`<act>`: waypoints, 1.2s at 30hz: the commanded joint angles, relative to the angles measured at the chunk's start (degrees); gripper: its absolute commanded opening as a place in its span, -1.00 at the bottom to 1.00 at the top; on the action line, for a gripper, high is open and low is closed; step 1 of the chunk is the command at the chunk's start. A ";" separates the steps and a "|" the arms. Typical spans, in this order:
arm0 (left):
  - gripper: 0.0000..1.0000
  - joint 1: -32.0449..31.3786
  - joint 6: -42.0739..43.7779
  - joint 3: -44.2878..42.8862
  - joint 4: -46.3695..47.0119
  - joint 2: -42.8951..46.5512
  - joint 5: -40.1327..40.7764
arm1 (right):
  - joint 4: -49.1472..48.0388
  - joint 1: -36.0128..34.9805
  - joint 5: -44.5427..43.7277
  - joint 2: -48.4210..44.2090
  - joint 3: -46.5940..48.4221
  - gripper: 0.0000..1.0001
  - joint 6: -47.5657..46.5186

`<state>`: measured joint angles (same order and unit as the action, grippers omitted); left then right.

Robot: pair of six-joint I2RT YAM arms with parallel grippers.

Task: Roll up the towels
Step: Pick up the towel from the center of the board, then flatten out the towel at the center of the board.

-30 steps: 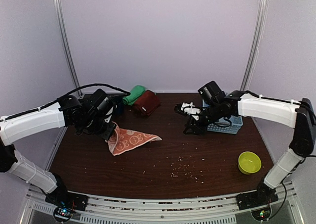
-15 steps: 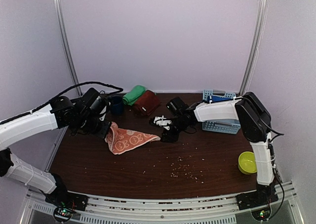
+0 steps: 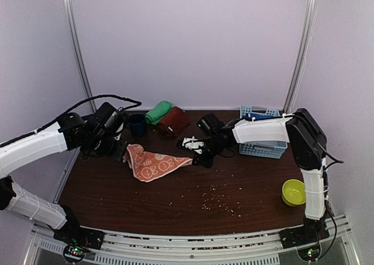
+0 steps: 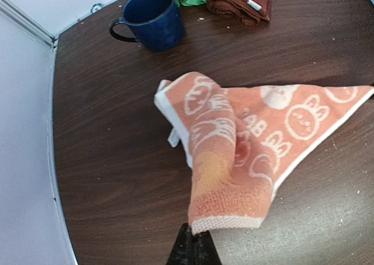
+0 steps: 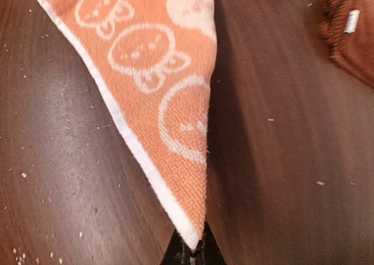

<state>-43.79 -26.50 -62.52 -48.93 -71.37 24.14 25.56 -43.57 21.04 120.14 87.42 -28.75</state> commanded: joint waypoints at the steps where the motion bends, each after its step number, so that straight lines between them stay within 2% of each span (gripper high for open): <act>1: -1.00 2.57 1.64 -5.83 -0.38 3.94 5.56 | 6.33 1.64 -12.31 -15.17 1.18 -1.00 -3.24; 4: -1.00 3.31 4.26 -10.09 -0.45 4.98 6.91 | 10.03 2.52 -19.97 -21.84 3.35 -1.00 -4.40; 9: -1.00 3.45 6.61 -15.07 -1.93 4.28 9.01 | 13.47 3.13 -25.39 -30.44 5.00 -1.00 -5.05; 13: -1.00 3.42 6.20 -14.92 -2.29 4.62 7.94 | 11.26 3.72 -29.23 -37.06 -3.77 -1.00 -6.43; 17: -1.00 3.42 5.58 -12.60 -1.32 6.60 3.68 | 12.35 3.75 -26.63 -43.54 -8.46 -1.00 -6.75; 22: -1.00 3.44 9.61 -6.16 3.25 11.71 -4.47 | 15.18 3.93 -20.36 -50.00 -14.05 -1.00 -8.89; 27: -1.00 3.37 12.15 -1.22 3.71 16.14 -17.80 | 24.11 4.64 -7.82 -56.39 -18.09 -0.98 -13.95; 32: -1.00 2.97 14.16 0.77 5.71 24.05 -29.66 | 31.22 7.42 6.28 -60.49 -16.65 -0.94 -19.17; 36: -1.00 2.94 13.54 0.15 6.13 27.94 -31.31 | 38.56 8.23 17.37 -61.67 -14.87 -0.90 -23.15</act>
<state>-40.71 -13.98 -61.30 -47.27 -46.52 -0.99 55.22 -36.03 23.70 59.77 70.52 -46.76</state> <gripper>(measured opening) 0.007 0.047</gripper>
